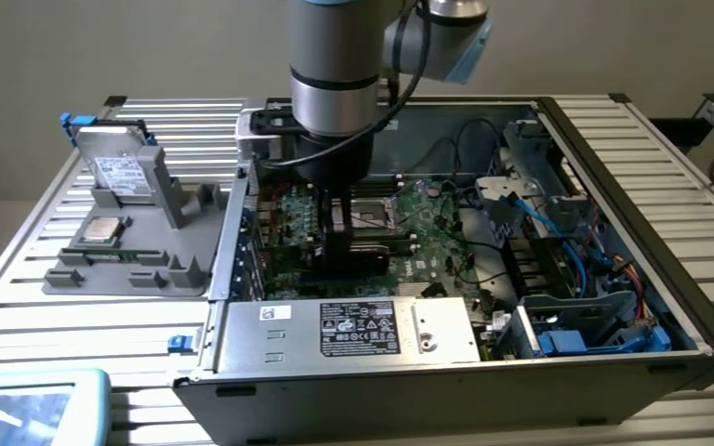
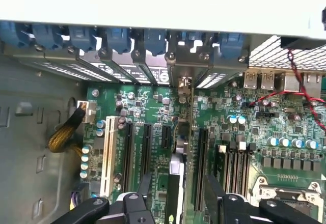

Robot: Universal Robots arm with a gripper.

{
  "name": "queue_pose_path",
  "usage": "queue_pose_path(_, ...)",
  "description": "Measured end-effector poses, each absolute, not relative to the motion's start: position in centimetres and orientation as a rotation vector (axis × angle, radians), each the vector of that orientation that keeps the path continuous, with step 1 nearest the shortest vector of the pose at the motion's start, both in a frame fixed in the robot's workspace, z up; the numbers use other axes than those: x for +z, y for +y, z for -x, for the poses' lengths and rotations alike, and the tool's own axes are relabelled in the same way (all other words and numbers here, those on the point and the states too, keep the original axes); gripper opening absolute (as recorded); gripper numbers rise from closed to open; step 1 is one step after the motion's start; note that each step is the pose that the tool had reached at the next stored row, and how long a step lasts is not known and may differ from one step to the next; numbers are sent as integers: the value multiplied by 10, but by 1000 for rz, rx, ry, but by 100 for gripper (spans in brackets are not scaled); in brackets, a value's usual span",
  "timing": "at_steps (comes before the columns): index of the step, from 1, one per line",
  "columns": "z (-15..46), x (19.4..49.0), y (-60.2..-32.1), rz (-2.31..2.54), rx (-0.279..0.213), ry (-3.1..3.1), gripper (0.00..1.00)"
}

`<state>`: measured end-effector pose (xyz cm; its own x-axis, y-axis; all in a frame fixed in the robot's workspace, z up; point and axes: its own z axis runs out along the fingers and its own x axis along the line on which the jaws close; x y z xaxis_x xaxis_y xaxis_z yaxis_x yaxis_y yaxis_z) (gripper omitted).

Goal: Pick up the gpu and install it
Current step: 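Insert the gpu into the slot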

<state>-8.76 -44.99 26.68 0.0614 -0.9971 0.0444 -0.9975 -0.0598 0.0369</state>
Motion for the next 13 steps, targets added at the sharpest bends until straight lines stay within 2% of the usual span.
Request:
queue_pose_path(6, 88, 292, -450, -2247, 12, -2114, 53)
queue_pose_path(13, 88, 293, -450, -2246, 13, -2114, 53)
